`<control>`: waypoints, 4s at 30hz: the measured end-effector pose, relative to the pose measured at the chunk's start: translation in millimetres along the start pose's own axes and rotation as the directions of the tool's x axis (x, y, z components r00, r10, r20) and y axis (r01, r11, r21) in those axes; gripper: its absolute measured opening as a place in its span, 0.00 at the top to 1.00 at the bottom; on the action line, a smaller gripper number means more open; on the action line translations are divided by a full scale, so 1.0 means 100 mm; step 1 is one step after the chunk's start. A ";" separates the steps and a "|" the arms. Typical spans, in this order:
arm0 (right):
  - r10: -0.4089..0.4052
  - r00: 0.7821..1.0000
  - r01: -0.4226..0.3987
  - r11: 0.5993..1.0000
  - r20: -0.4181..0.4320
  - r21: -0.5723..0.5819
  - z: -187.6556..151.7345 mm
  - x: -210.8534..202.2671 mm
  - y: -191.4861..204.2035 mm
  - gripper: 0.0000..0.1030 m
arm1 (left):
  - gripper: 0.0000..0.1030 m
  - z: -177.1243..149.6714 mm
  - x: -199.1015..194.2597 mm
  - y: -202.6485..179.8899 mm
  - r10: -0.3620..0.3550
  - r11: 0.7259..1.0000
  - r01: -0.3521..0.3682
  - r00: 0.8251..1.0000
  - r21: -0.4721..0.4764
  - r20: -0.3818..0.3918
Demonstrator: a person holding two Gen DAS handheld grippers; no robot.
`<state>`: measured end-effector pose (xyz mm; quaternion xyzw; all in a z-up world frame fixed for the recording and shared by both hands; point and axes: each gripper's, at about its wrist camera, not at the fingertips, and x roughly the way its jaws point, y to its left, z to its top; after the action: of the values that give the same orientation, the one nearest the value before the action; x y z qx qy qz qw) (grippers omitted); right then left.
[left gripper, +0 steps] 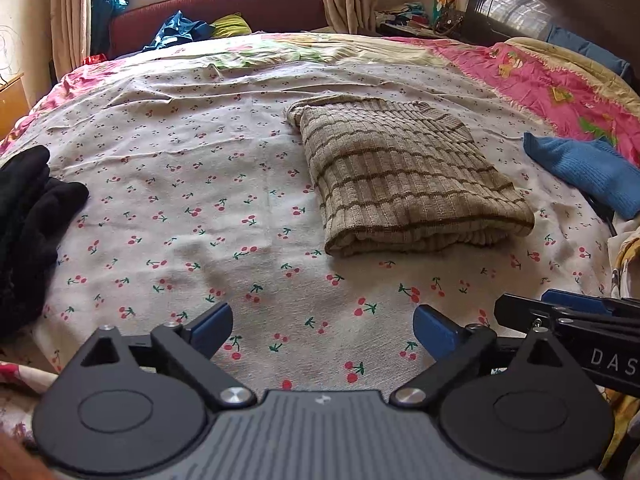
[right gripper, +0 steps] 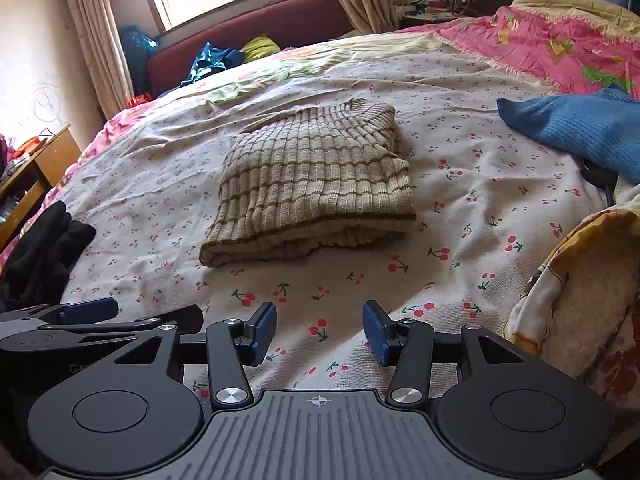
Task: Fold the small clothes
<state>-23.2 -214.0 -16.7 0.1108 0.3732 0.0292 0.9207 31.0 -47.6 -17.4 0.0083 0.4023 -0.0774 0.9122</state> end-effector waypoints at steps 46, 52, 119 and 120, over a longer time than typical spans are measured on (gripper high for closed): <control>-0.119 0.993 0.119 0.990 -0.004 -0.074 -0.06 0.07 0.13 0.48 | 0.00 -0.03 0.08 -0.03 0.062 0.998 -0.062 0.998 0.035 -0.026; -0.098 0.995 0.098 0.994 0.006 -0.050 -0.06 0.03 0.08 0.48 | 0.00 -0.03 0.03 -0.08 0.075 0.996 -0.074 0.997 0.057 -0.004; -0.146 0.989 0.144 0.986 -0.018 -0.084 -0.07 0.09 0.15 0.47 | 0.00 -0.06 0.15 -0.08 0.086 0.994 -0.081 0.994 0.071 -0.072; -0.147 0.989 0.145 0.986 -0.018 -0.084 -0.07 0.09 0.15 0.47 | 0.00 -0.06 0.15 -0.08 0.086 0.994 -0.081 0.994 0.070 -0.072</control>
<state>-21.8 -197.3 -24.5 0.0447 0.3900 -0.0214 0.9195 35.7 -57.3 -31.9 0.0588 0.4327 -0.0524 0.8981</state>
